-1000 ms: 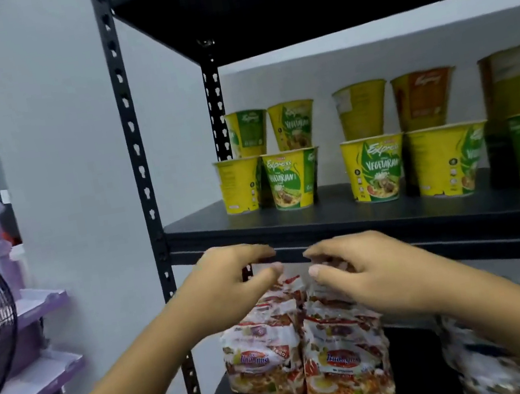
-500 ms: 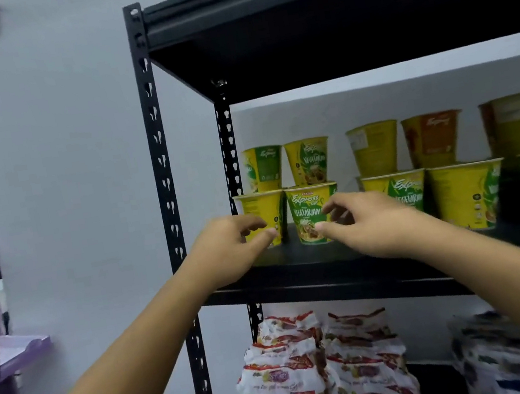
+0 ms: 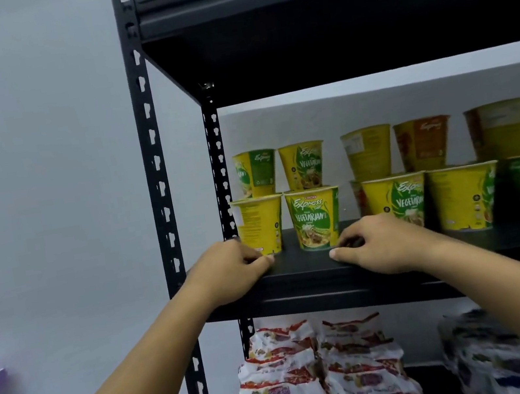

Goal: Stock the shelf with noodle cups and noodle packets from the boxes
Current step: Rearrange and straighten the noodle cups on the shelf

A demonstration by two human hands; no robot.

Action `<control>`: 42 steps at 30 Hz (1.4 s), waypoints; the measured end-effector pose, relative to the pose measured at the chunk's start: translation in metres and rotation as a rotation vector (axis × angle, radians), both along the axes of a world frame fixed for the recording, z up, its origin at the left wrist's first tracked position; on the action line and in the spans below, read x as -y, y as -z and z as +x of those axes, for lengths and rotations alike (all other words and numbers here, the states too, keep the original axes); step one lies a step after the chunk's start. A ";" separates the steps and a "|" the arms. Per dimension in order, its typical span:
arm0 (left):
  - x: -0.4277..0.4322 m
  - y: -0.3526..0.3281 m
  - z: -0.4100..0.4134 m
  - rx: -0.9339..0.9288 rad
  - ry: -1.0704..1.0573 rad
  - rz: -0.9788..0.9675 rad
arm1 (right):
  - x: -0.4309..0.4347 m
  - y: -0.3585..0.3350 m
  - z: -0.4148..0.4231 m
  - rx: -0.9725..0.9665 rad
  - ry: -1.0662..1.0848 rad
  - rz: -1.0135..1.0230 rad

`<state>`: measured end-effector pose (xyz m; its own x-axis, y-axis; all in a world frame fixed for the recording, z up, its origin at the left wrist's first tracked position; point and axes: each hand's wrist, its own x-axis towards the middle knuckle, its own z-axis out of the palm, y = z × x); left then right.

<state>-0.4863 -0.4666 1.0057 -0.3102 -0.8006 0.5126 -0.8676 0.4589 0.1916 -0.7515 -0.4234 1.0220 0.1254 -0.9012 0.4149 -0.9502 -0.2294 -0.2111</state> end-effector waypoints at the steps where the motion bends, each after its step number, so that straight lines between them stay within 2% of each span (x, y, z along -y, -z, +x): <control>1: 0.000 0.000 0.000 -0.004 0.005 0.000 | 0.000 0.000 0.000 -0.001 -0.002 -0.002; 4: 0.001 0.000 0.001 -0.037 0.015 0.003 | 0.001 0.001 -0.001 0.008 -0.009 0.000; 8: 0.004 0.001 0.002 -0.180 -0.008 -0.042 | 0.004 0.001 -0.004 0.077 -0.013 -0.058; 13: 0.006 -0.007 -0.003 -0.420 -0.047 -0.174 | 0.009 -0.009 0.000 0.287 -0.006 -0.279; 16: 0.010 -0.015 -0.014 -0.473 -0.041 -0.202 | 0.016 -0.015 0.006 0.380 -0.045 -0.262; 26: 0.042 -0.025 -0.025 -0.401 -0.031 -0.116 | 0.047 -0.009 0.024 0.478 -0.088 -0.152; 37: 0.056 -0.022 -0.024 -0.440 -0.040 -0.091 | 0.053 -0.004 0.021 0.527 -0.091 -0.126; 39: 0.056 -0.021 -0.020 -0.512 0.023 -0.045 | 0.053 -0.003 0.020 0.558 -0.076 -0.107; 42: 0.056 -0.019 -0.013 -0.804 0.226 0.161 | 0.055 -0.003 0.019 0.570 -0.042 -0.091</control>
